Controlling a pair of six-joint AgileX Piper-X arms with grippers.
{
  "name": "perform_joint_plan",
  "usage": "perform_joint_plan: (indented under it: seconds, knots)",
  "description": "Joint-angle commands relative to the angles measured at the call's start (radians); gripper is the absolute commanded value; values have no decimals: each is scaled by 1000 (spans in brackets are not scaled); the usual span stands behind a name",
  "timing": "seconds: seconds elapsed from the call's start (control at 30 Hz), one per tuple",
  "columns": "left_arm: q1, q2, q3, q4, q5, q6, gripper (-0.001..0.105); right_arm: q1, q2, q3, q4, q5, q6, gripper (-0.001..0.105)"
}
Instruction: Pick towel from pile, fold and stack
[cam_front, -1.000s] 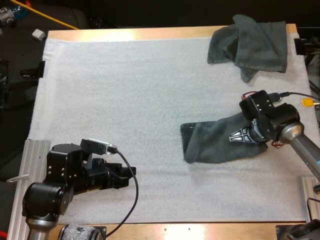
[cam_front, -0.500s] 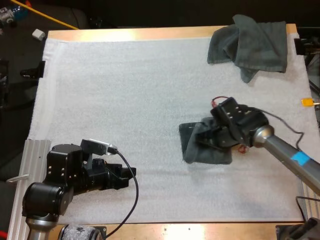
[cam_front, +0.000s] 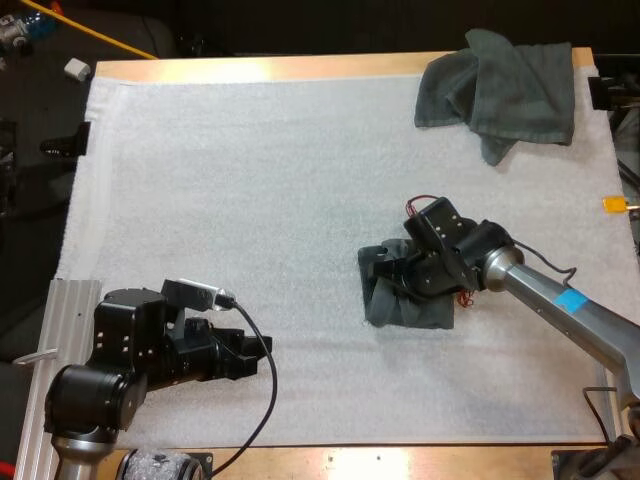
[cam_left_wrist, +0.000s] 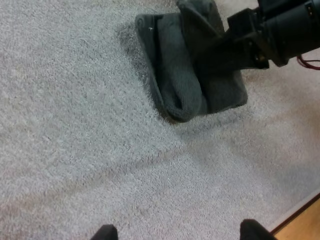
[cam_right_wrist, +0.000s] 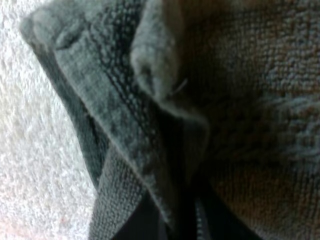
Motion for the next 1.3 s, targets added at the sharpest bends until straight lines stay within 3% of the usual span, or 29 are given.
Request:
perform_joint_plan:
  seconds: [0.0,0.07,0.2,0.27,0.33,0.4,0.6,0.9,1.27]
  knots:
    - [-4,1,-5,5,0,6,50,-1,12,-6,-12,-29,13,2]
    - [-3,3,-5,5,1,7,50,0,11,-5,-13,-42,9,12]
    - [-6,1,-5,5,0,7,50,0,10,-5,-38,-112,-4,58]
    - [-5,2,-4,7,0,11,50,0,4,-4,-49,-145,-19,72]
    - [-5,0,-4,5,0,12,50,1,-2,-4,-55,-161,-25,72]
    - [-4,-6,-4,-3,3,13,50,2,6,-5,-55,-164,-17,63]
    - [-4,-4,-5,-1,3,17,50,25,-1,-2,-55,-236,-18,63]
    - [-4,-2,-6,2,2,19,50,126,39,6,-83,-196,48,63]
    - [0,-4,-4,1,6,22,51,140,23,1,-99,-197,51,63]
